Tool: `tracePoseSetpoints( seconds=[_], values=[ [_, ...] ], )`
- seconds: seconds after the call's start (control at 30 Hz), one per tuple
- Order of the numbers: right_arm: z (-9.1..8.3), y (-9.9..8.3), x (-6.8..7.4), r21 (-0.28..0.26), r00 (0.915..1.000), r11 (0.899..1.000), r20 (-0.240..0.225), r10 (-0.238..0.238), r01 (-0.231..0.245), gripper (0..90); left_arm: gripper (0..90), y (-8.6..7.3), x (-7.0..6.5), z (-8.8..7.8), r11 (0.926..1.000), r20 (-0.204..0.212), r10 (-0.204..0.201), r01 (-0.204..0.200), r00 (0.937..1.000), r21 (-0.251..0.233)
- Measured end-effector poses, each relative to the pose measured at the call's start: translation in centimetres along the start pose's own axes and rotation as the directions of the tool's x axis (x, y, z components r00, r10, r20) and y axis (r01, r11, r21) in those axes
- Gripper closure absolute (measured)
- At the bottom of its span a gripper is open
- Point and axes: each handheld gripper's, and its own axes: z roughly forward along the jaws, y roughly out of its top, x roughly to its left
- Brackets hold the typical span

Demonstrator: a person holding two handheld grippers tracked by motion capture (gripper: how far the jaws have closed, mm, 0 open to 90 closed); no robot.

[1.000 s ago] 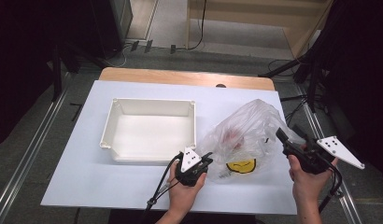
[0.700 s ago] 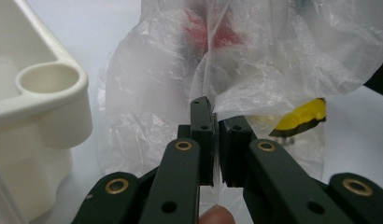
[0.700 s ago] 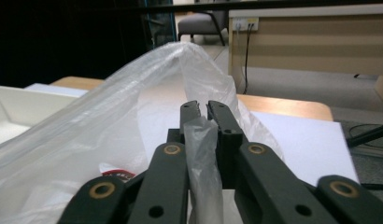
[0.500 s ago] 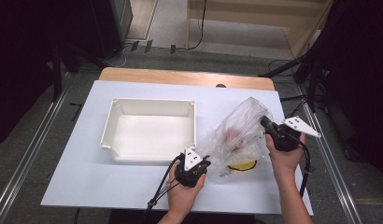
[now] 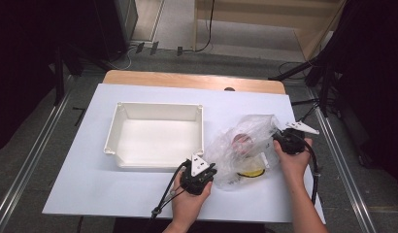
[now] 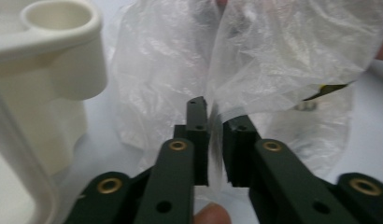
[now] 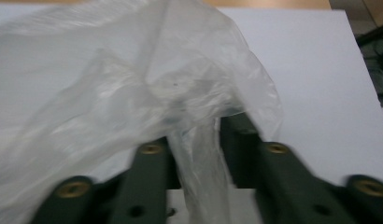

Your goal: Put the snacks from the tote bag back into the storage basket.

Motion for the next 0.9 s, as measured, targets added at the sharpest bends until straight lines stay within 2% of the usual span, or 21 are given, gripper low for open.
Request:
tracePoseSetpoints(
  seconds=[0.03, 0.07, 0.1, 0.17, 0.2, 0.27, 0.3, 0.43, 0.53, 0.6, 0.67, 0.7, 0.73, 0.77, 0.8, 0.83, 0.9],
  values=[
    [-1.0, 0.1, 0.2, -0.042, 0.9992, 0.999, -0.040, 0.008, -0.010, 53.5, 71.2, 0.0, -0.1, -0.2, 0.9998, 0.009, 0.008, -0.008, 0.9999, -0.015],
    [-1.0, 0.1, 0.2, -0.042, 0.9992, 0.999, -0.040, 0.008, -0.010, 53.5, 71.2, -0.1, -0.3, -0.4, 0.9995, 0.006, 0.019, -0.019, 0.9998, -0.023],
    [-2.3, 0.2, 0.5, -0.069, 0.9978, 0.998, -0.066, 0.002, -0.007, 43.1, 65.6, -0.1, -0.6, -0.7, 0.9986, 0.011, 0.041, -0.040, 0.9991, -0.035],
    [-2.7, 0.3, 0.5, -0.078, 0.9973, 0.997, -0.073, 0.000, -0.006, 40.6, 62.4, 0.0, -0.9, -0.9, 0.9979, 0.020, 0.043, -0.042, 0.9988, -0.048],
    [-3.4, 0.3, 0.6, -0.091, 0.9966, 0.996, -0.082, -0.007, 0.000, 37.1, 57.5, 0.1, -1.1, -1.1, 0.9971, 0.026, 0.050, -0.049, 0.9984, -0.059],
    [-4.4, 0.4, 0.8, -0.118, 0.9961, 0.993, -0.087, -0.013, 0.003, 34.7, 52.0, 0.5, -1.6, -1.8, 0.9933, 0.031, 0.071, -0.067, 0.9970, -0.094],
    [-4.9, 0.5, 0.9, -0.136, 0.9952, 0.991, -0.095, -0.023, 0.010, 33.1, 48.8, 0.8, -1.9, -2.2, 0.9903, 0.030, 0.081, -0.077, 0.9963, -0.116],
    [-6.8, 0.8, 1.4, -0.202, 0.9918, 0.979, -0.118, -0.049, 0.025, 29.9, 32.6, 2.2, -2.8, -2.9, 0.9859, 0.048, 0.098, -0.090, 0.9941, -0.141],
    [-7.6, 1.2, 1.7, -0.226, 0.9886, 0.973, -0.133, -0.070, 0.038, 28.8, 24.9, 3.3, -3.6, -3.1, 0.9814, 0.042, 0.104, -0.096, 0.9937, -0.166],
    [-7.7, 1.6, 2.0, -0.221, 0.9845, 0.974, -0.156, -0.081, 0.045, 27.5, 19.0, 3.8, -4.0, -3.1, 0.9784, 0.036, 0.112, -0.104, 0.9931, -0.179],
    [-7.4, 1.8, 2.4, -0.203, 0.9792, 0.978, -0.180, -0.093, 0.056, 29.8, 16.8, 4.2, -4.4, -3.0, 0.9748, 0.029, 0.118, -0.111, 0.9926, -0.194],
    [-7.1, 1.9, 2.6, -0.188, 0.9745, 0.980, -0.200, -0.102, 0.064, 35.4, 16.9, 4.5, -4.6, -2.9, 0.9748, 0.039, 0.119, -0.109, 0.9922, -0.194],
    [-6.7, 1.8, 3.0, -0.176, 0.9660, 0.982, -0.232, -0.115, 0.075, 46.8, 17.0, 4.7, -4.7, -2.7, 0.9758, 0.041, 0.118, -0.109, 0.9921, -0.189],
    [-6.5, 1.8, 3.3, -0.172, 0.9599, 0.981, -0.249, -0.129, 0.087, 52.6, 17.0, 4.8, -4.8, -2.3, 0.9783, 0.036, 0.113, -0.105, 0.9929, -0.179],
    [-6.2, 1.7, 3.9, -0.155, 0.9489, 0.982, -0.279, -0.147, 0.107, 58.2, 17.0, 4.8, -4.9, -2.0, 0.9809, 0.035, 0.109, -0.102, 0.9935, -0.166],
    [-6.0, 1.6, 4.2, -0.143, 0.9427, 0.983, -0.295, -0.156, 0.118, 61.8, 17.0, 4.9, -4.9, -1.5, 0.9851, 0.028, 0.099, -0.094, 0.9947, -0.144],
    [-5.5, 1.4, 5.2, -0.129, 0.9295, 0.982, -0.324, -0.176, 0.141, 67.2, 20.0, 4.8, -4.7, -0.3, 0.9927, -0.014, 0.087, -0.088, 0.9961, -0.083]
  ],
)
